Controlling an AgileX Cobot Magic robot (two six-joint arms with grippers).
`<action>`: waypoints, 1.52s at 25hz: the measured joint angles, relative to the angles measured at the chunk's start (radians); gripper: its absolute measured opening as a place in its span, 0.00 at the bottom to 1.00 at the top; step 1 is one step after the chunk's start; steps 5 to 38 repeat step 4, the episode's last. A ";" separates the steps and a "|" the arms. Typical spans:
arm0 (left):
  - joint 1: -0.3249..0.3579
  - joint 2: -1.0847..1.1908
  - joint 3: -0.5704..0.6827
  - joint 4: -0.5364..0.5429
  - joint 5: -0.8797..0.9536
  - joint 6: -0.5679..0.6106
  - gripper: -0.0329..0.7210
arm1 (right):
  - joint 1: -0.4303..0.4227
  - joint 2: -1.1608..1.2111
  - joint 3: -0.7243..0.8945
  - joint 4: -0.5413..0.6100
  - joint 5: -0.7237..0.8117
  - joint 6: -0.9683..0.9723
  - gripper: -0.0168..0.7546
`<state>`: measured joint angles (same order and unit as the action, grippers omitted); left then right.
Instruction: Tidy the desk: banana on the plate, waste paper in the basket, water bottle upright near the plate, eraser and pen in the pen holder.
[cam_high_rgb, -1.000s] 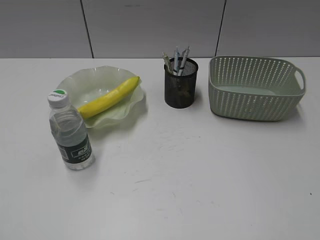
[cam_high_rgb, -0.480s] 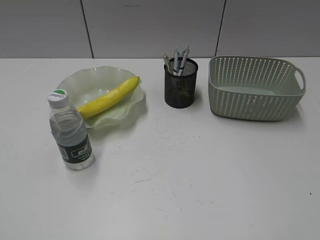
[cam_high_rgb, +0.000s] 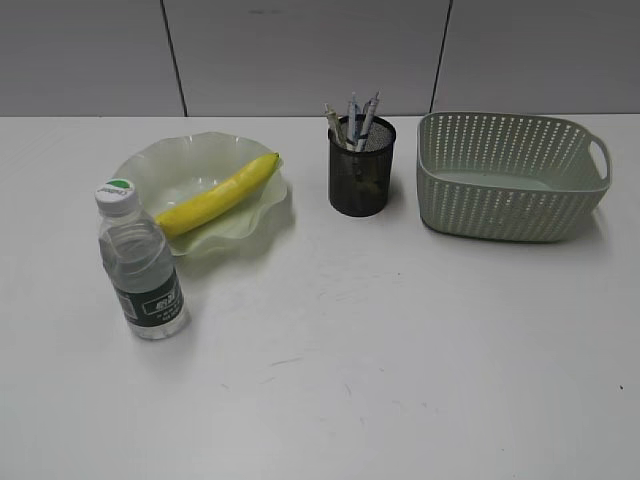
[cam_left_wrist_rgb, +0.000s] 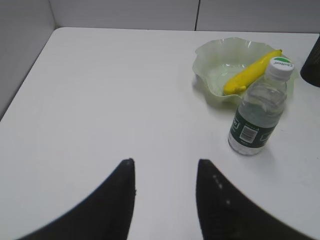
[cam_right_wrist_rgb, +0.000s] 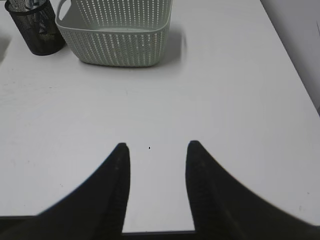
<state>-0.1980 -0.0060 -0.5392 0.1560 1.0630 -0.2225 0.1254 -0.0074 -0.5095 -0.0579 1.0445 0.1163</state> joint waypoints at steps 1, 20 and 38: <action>0.000 0.000 0.000 0.000 0.000 0.000 0.45 | 0.000 0.000 0.000 0.000 0.000 0.000 0.42; 0.000 0.000 0.000 0.000 0.000 0.000 0.45 | 0.000 0.000 0.000 0.000 0.000 0.000 0.42; 0.000 0.000 0.000 0.000 0.000 0.000 0.45 | 0.000 0.000 0.000 0.000 0.000 0.000 0.42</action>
